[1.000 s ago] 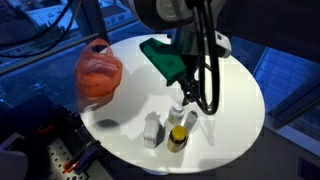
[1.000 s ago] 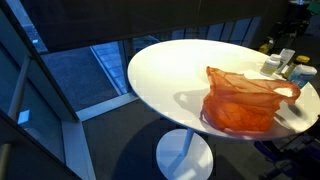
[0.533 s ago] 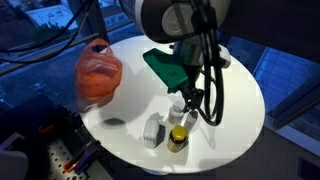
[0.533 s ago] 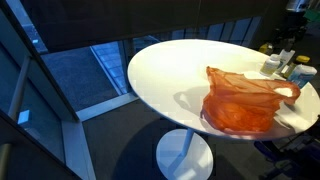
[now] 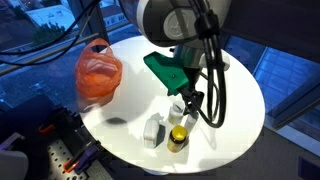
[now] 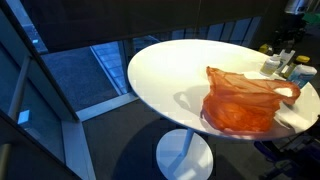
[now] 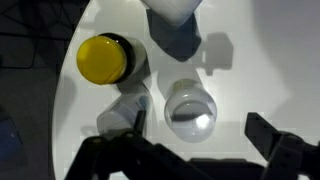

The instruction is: Pick up the white medicine bottle and put it in the orange plastic

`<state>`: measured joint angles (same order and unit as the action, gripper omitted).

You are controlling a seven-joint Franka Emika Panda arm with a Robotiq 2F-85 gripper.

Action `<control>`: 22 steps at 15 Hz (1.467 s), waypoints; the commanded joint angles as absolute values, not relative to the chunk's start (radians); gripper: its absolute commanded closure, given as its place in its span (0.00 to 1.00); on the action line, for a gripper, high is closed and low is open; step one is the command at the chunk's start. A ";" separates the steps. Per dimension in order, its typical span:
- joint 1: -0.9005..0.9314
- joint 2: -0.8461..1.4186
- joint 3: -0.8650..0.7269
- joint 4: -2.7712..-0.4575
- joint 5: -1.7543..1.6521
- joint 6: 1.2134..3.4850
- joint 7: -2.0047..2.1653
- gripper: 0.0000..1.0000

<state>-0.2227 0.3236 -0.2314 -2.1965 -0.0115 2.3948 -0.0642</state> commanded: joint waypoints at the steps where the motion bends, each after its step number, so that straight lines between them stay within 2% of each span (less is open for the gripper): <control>1: -0.227 0.339 -0.229 -2.181 -0.038 2.407 -0.060 0.00; 8: -0.216 0.354 -0.224 -2.189 -0.047 2.438 -0.053 0.00; 9: -0.212 0.354 -0.224 -2.191 -0.053 2.443 -0.051 0.25; 10: -0.208 0.352 -0.224 -2.193 -0.061 2.449 -0.046 0.26; 16: -0.190 0.342 -0.229 -2.193 -0.091 2.452 -0.031 0.75; 17: -0.188 0.339 -0.229 -2.192 -0.095 2.448 -0.028 0.81; 22: -0.159 0.305 -0.225 -2.199 -0.115 2.427 0.002 0.81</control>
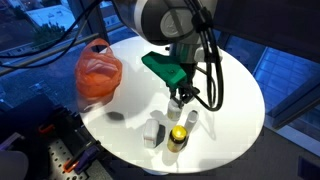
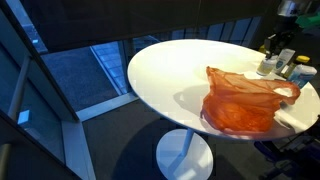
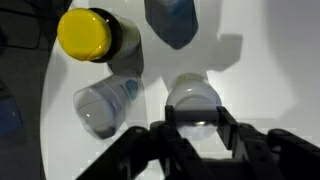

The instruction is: Pick up the white medicine bottle and put it in the orange plastic

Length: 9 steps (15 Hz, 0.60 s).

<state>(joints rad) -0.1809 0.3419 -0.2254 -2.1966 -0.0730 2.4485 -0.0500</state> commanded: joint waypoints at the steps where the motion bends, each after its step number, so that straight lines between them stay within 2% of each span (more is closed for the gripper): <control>1: -0.148 0.295 -0.224 -2.199 -0.124 2.421 0.016 0.81; 9: -0.086 0.189 -0.177 -2.199 -0.141 2.283 0.052 0.81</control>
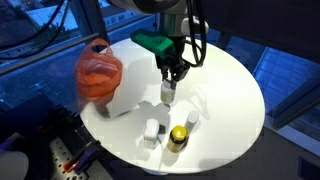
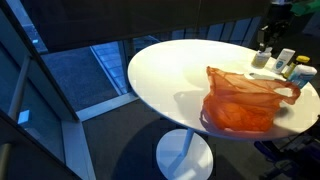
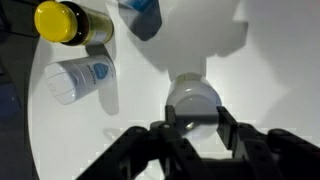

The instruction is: Pick up the white medicine bottle and put it in the orange plastic

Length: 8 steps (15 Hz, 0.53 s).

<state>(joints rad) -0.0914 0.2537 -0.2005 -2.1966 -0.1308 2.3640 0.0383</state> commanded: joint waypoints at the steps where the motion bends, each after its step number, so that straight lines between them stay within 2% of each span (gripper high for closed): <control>1: -0.083 0.173 -0.168 -2.199 -0.143 2.260 0.054 0.81; 8: -0.060 0.069 -0.109 -2.187 -0.142 2.108 0.039 0.81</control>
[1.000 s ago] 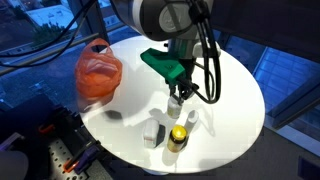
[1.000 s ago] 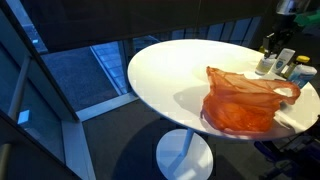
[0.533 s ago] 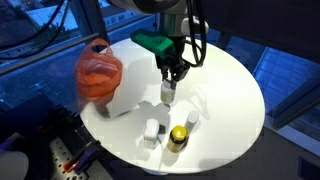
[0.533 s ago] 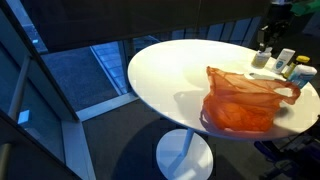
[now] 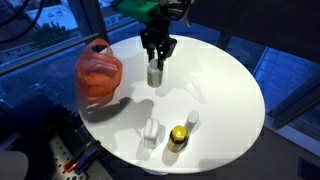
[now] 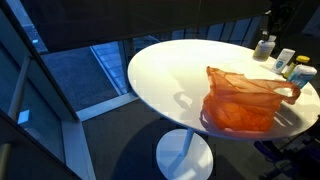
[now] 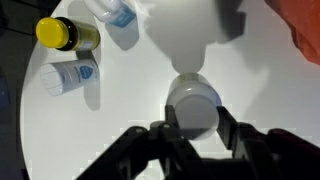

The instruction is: Pick up the white medicine bottle and put it in the orange plastic

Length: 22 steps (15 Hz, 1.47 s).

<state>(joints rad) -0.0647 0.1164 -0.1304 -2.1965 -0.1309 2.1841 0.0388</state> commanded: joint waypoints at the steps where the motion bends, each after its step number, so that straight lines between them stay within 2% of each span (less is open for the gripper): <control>1: -0.061 0.058 -0.100 -2.182 -0.128 2.077 0.022 0.81; 8: -0.064 0.032 -0.076 -2.192 -0.128 2.045 0.019 0.81; 9: -0.064 0.028 -0.076 -2.192 -0.127 2.045 0.018 0.56; 16: -0.064 0.036 -0.076 -2.196 -0.128 2.046 0.018 0.56; 17: -0.063 0.033 -0.075 -2.197 -0.132 2.050 0.019 0.81; 22: -0.047 0.005 -0.052 -2.174 -0.126 2.047 0.014 0.81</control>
